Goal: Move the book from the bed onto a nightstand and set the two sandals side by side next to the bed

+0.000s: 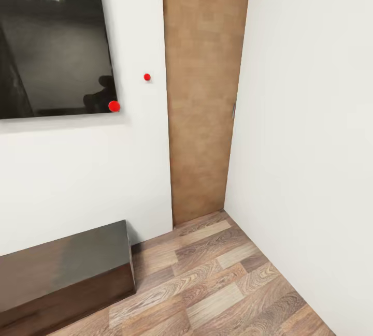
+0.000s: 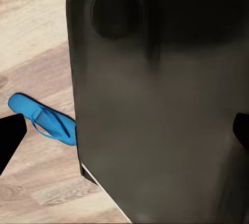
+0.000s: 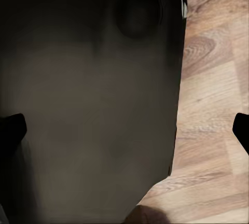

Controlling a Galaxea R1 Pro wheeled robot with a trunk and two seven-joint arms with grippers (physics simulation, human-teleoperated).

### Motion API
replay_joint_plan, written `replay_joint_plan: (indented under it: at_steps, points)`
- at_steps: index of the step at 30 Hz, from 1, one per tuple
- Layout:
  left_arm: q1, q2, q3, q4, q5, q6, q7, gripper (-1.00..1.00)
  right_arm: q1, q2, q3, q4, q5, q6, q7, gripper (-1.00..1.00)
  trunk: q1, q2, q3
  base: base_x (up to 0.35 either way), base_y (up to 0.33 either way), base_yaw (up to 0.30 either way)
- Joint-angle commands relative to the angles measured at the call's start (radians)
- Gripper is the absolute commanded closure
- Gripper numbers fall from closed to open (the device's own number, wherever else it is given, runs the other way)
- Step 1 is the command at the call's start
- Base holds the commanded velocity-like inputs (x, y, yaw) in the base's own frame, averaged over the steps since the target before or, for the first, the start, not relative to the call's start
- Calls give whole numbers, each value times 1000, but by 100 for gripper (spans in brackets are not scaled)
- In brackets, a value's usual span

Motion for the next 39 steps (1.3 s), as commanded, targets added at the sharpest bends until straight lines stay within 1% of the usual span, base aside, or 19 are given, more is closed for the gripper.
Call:
replay_joint_plan:
  at_steps: [1, 3, 4, 6, 9, 14, 19, 30, 34, 37, 38, 39]
  points:
    - [6, -6, 6, -6, 6, 6, 6, -100, -3, 6, 5, 6, 6, 6, -6, -100, 0, 0, 0, 0, 0, 0]
    - [17, -12, 11, -12, 17, 15, 14, -100, -3, 17, 5, 17, 7, 17, -17, -100, 0, 0, 0, 0, 0, 0]
    - [23, -12, 11, -12, 23, 15, 14, -100, -3, 17, 5, 23, 6, 23, -23, -100, 0, 0, 0, 0, 0, 0]
    - [34, -22, 10, -24, 34, 10, 13, -100, -3, 15, 6, 34, 5, 33, -34, -100, 0, 0, 0, 0, 0, 0]
    - [47, -34, 10, -40, 35, 5, 13, -100, -3, 14, 6, 45, 5, 30, -34, -100, 0, 0, 0, 0, 0, 0]
    - [46, -38, 9, -69, 34, 3, 13, -100, -3, 14, 6, 42, 7, 29, -33, -100, 0, 0, 0, 0, 0, 0]
    - [46, -40, 9, -97, 33, 1, 8, -100, -3, 7, 0, 29, 5, 29, -30, -100, 0, 0, 0, 0, 0, 0]
    - [43, -31, 8, -159, 27, 2, -43, -100, -3, -51, -9, -33, -3, 25, -21, -100, 0, 0, 0, 0, 0, 0]
    - [22, -28, 8, -181, 22, 11, -65, -100, -3, -74, -15, -56, -4, 29, 1, -100, 0, 0, 0, 0, 0, 0]
    - [5, -28, 8, -198, 6, 28, -82, -100, -3, -90, -21, -73, -7, 33, 18, -100, 0, 0, 0, 0, 0, 0]
    - [-53, -28, 8, -679, -10, 59, -233, -100, -3, -186, -25, -449, -12, 34, 197, -100, 0, 0, 0, 0, 0, 0]
    - [-63, -28, 8, -681, -16, 64, -240, -100, -3, -189, -26, -455, -17, 34, 218, -100, 0, 0, 0, 0, 0, 0]
